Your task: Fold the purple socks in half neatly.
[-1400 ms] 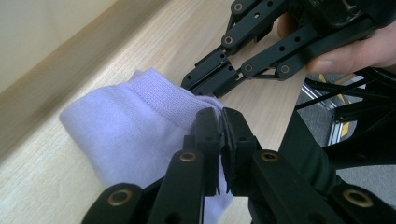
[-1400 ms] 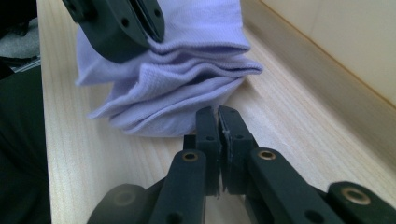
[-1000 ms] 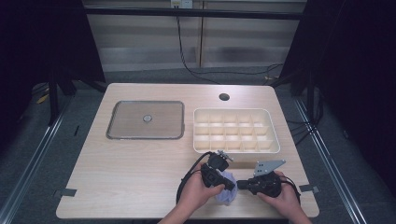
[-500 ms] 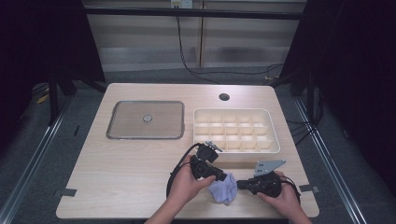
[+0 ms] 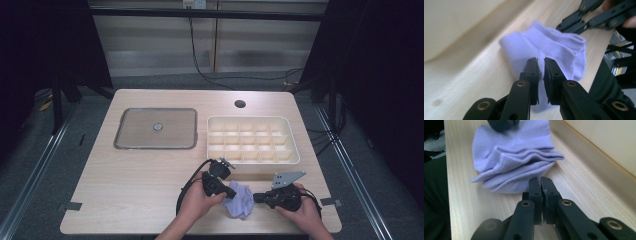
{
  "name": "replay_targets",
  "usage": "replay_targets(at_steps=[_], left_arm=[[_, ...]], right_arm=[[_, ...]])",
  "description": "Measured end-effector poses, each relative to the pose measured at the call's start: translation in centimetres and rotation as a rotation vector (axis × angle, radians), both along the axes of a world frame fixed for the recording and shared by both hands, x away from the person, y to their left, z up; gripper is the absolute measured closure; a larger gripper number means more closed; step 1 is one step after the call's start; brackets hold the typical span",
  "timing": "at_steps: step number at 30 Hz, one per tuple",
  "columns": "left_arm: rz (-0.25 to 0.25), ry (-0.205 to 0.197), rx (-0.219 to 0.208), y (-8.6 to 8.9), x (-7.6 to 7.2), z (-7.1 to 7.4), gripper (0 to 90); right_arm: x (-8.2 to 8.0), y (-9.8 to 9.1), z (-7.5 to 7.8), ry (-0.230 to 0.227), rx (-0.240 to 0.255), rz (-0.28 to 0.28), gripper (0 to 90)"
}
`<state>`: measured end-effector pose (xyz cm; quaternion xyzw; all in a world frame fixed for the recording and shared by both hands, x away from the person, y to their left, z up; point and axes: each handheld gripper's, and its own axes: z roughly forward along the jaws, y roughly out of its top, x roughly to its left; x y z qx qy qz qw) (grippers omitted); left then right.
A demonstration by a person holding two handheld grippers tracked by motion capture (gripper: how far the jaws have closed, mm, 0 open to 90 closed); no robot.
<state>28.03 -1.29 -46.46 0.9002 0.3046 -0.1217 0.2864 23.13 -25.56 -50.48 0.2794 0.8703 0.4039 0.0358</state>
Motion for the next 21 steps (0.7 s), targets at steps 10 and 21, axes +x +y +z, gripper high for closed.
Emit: replay_targets(at_steps=[10,21], left_arm=[[-0.040,-0.003,0.015,-1.9,-0.9,-1.2,82.2],[-0.041,-0.003,-0.008,-1.6,-1.1,-0.4,77.1]], right_arm=[[0.0,0.1,0.0,0.002,0.004,0.001,87.6],[0.0,0.1,0.0,0.001,0.005,0.002,87.7]])
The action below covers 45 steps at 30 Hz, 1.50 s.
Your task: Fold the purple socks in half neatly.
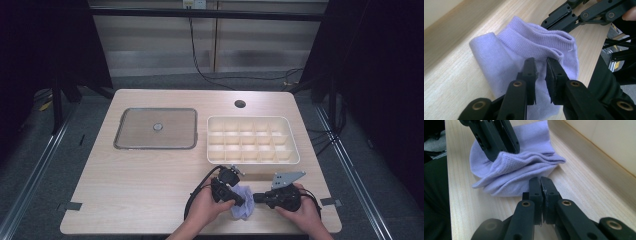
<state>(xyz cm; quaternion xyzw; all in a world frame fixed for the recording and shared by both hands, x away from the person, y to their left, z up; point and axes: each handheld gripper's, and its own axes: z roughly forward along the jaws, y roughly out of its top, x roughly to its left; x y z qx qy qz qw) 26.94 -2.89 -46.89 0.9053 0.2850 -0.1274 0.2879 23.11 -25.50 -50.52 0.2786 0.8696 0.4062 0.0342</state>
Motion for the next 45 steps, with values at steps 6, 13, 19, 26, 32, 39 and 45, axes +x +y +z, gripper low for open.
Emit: replay_targets(at_steps=[6,13,19,26,32,39,45], left_arm=[[0.025,-0.021,-0.025,1.2,0.4,1.2,70.7],[0.088,-0.019,-0.012,3.3,1.4,1.5,65.8],[0.104,-0.003,-0.005,4.2,1.7,1.4,60.1],[0.105,-0.019,-0.010,4.6,1.8,0.8,48.9],[0.115,-0.047,-0.069,5.0,1.8,0.7,44.8],[0.152,0.009,-0.076,5.3,1.9,0.5,44.9],[0.166,0.091,-0.079,5.4,2.0,0.2,46.6]], right_arm=[[0.0,0.0,0.0,-0.001,-0.003,0.003,87.7],[0.0,0.0,0.0,-0.004,-0.007,0.001,87.7],[0.0,0.0,0.0,-0.005,-0.007,0.001,87.7],[0.0,0.0,0.0,-0.005,-0.006,0.001,87.5],[-0.1,0.0,0.1,-0.004,-0.009,0.000,87.4],[-0.1,0.0,0.1,-0.006,-0.015,-0.002,87.4],[-0.1,0.0,0.1,-0.007,-0.015,-0.002,87.4]])
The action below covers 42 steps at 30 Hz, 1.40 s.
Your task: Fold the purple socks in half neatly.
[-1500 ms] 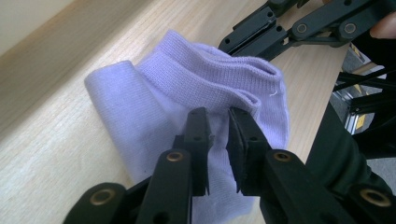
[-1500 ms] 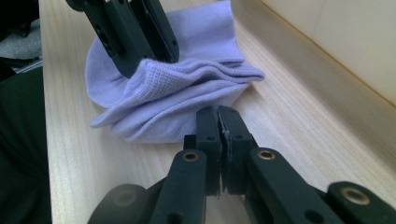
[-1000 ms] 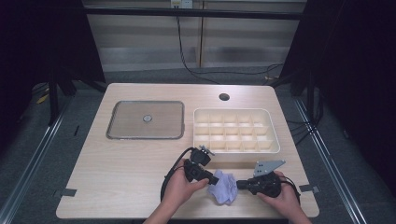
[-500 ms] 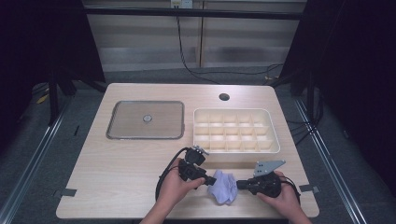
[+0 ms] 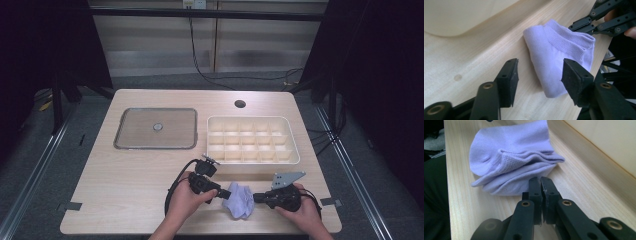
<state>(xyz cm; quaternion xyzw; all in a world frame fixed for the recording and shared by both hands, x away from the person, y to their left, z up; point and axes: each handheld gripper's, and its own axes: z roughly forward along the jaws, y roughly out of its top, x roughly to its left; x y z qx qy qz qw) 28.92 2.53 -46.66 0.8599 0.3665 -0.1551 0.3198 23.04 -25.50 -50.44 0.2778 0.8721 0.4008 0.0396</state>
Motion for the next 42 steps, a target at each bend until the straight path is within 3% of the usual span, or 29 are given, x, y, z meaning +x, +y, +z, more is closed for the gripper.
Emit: replay_targets(at_steps=[4,5,7,10,15,19,22,26,42], left_arm=[[0.055,0.064,-0.030,-0.3,-0.1,-0.2,49.4],[0.020,0.060,-0.018,-0.1,0.0,-0.3,49.4],[0.016,0.092,-0.016,-0.2,0.1,-0.6,52.6],[0.020,0.126,-0.015,-0.3,-0.1,-0.8,56.6],[0.014,0.138,-0.005,-0.7,-0.2,-1.0,64.3],[0.039,0.201,-0.016,-0.8,-0.2,-1.5,71.8],[0.031,0.189,0.004,-1.0,-0.2,-1.5,76.9],[0.037,0.191,0.001,-1.1,-0.3,-1.3,83.4],[0.025,0.190,-0.017,-1.1,-0.1,-0.2,84.1]], right_arm=[[0.0,0.0,0.0,0.000,0.003,0.003,87.4],[0.0,0.0,0.0,0.001,0.002,0.002,87.4],[0.0,0.0,0.0,0.002,0.001,0.001,87.4],[0.0,0.0,0.0,-0.001,0.001,0.003,87.4],[0.0,0.0,0.0,-0.002,0.001,0.003,87.4],[0.0,0.1,0.0,-0.002,0.000,0.001,87.4],[0.0,0.1,0.0,-0.002,-0.001,0.000,87.5],[0.0,0.1,0.0,-0.006,-0.003,0.003,87.5],[-0.5,0.2,0.6,-0.015,0.001,0.027,87.9]])
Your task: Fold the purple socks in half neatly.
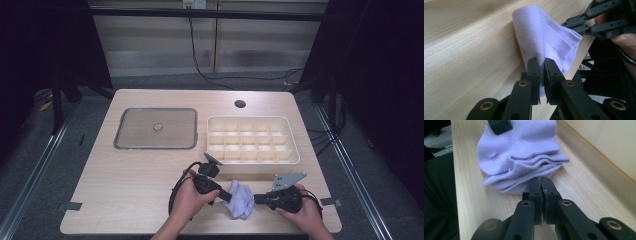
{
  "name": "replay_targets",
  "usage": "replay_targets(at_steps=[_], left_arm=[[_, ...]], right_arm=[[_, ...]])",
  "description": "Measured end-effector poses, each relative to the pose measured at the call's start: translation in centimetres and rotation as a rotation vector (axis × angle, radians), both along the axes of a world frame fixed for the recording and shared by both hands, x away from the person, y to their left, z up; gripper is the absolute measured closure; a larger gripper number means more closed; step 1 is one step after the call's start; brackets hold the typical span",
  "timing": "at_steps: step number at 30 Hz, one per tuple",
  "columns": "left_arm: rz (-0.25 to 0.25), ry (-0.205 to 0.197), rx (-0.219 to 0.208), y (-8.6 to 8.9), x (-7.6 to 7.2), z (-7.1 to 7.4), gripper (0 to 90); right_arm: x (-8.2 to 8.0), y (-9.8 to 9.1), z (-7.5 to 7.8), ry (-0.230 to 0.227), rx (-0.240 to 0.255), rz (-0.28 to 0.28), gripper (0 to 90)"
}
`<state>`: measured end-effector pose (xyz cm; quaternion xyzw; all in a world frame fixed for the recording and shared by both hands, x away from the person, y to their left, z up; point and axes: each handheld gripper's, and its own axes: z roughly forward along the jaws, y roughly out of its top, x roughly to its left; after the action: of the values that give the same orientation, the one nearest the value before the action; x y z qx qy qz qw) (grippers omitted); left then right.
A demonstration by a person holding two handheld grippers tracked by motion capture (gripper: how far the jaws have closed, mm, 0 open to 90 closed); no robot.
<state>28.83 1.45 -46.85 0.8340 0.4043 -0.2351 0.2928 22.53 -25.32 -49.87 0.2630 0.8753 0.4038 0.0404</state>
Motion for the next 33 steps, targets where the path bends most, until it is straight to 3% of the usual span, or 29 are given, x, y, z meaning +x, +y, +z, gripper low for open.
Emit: replay_targets(at_steps=[15,33], left_arm=[[-0.002,-0.016,-0.002,-0.2,0.1,0.8,83.7],[-0.057,-0.041,-0.009,-2.2,-0.5,1.3,84.0]], right_arm=[[-0.3,0.5,0.1,-0.002,0.004,0.062,88.0],[-0.3,1.5,-0.2,0.005,-0.009,0.073,88.0]])
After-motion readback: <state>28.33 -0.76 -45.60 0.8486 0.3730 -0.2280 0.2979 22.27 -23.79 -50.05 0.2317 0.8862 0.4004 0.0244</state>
